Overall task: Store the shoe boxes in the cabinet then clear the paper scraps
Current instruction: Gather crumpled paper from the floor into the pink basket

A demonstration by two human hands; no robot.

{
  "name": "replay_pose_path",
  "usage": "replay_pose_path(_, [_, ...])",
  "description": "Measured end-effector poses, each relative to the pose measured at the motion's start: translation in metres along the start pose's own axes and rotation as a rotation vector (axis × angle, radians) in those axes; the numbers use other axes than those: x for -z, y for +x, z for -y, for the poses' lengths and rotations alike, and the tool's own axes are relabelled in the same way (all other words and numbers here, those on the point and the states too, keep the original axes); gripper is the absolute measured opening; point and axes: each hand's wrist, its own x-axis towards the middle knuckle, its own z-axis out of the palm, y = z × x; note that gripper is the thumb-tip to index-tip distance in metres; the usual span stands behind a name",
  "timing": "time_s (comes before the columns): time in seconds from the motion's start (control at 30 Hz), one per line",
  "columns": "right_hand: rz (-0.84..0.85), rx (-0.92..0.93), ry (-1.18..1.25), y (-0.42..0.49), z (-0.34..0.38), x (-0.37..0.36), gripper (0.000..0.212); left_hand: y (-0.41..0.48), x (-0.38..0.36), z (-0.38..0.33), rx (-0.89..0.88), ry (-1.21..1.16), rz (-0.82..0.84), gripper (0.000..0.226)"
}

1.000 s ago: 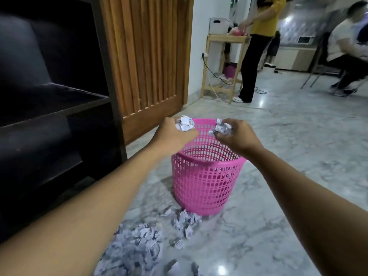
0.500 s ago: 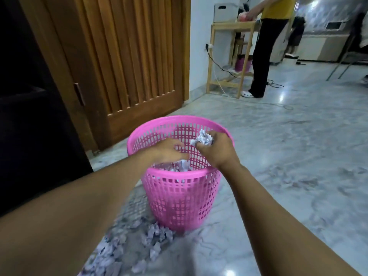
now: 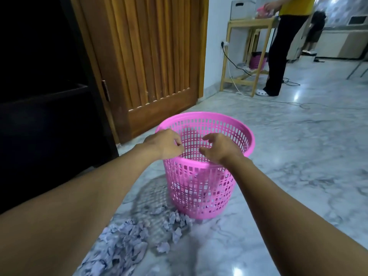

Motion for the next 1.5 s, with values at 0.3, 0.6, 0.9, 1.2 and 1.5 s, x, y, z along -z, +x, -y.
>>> replay_pose_path(0.3, [-0.299,0.248,-0.238,-0.097,0.028,-0.038,0.042,-0.083,-0.017,0.032,-0.071,-0.236,-0.159,0.007])
replay_pose_path(0.6, [-0.317,0.11,-0.017,-0.231,-0.021,-0.187,0.04,-0.172,-0.119,0.101,0.088,-0.338,-0.045,0.022])
replay_pose_path(0.9, [-0.031,-0.131,-0.029,-0.299,-0.071,-0.288,0.101,-0.228,-0.198,0.145,0.247,-0.275,-0.085,0.048])
replay_pose_path(1.2, [-0.043,0.017,-0.091,-0.288,-0.062,-0.327,0.105,-0.256,-0.221,0.19,0.283,-0.096,-0.185,0.069])
replay_pose_path(1.5, [0.008,0.188,-0.175,-0.24,-0.03,-0.357,0.074,-0.255,-0.243,0.21,0.291,-0.01,0.012,0.068])
